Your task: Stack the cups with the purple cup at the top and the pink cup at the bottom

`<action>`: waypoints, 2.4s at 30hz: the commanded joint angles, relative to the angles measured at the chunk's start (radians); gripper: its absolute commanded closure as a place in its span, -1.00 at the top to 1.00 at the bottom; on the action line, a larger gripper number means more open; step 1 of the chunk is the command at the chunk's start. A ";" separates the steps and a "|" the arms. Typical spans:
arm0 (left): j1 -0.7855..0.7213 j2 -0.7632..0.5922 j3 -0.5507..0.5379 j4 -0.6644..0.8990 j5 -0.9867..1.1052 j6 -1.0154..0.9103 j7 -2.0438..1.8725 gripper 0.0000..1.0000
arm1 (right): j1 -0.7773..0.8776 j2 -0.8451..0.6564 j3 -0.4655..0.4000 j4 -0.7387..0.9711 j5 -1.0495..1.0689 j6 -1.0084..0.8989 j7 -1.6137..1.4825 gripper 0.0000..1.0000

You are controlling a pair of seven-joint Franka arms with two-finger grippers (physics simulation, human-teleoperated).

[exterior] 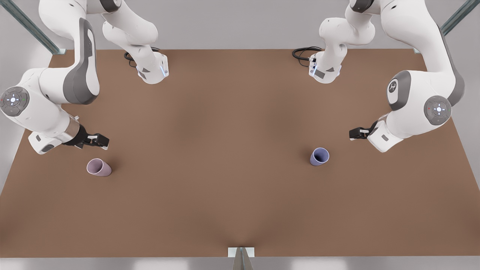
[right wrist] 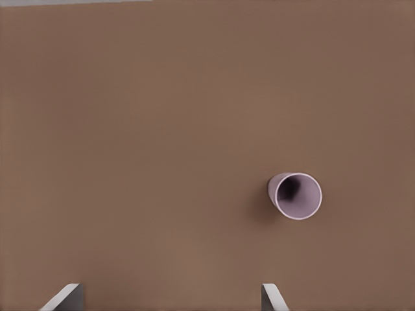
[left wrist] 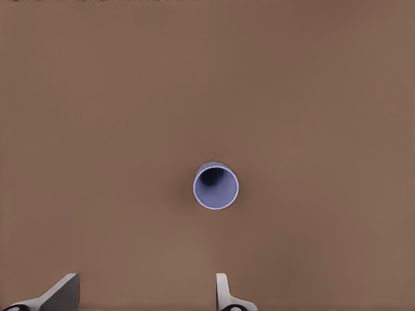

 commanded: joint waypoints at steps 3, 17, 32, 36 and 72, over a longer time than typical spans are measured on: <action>0.001 0.005 0.000 -0.001 0.004 -0.002 -0.001 1.00 | 0.000 0.000 0.000 0.003 0.002 -0.002 0.000 1.00; 0.001 0.036 0.000 -0.015 0.002 -0.006 0.016 1.00 | -0.146 0.107 -0.012 -0.230 0.006 0.332 -0.179 1.00; 0.001 0.033 0.003 -0.030 0.004 -0.005 -0.033 1.00 | -0.310 0.245 -0.009 -0.308 0.035 0.579 -0.431 1.00; 0.000 0.016 0.002 -0.062 0.002 0.012 -0.033 1.00 | -0.326 0.281 -0.009 -0.310 0.035 0.582 -0.431 1.00; -0.010 0.022 0.003 -0.062 0.002 0.011 -0.033 1.00 | -0.318 0.301 0.038 -0.248 0.038 0.475 -0.440 -0.57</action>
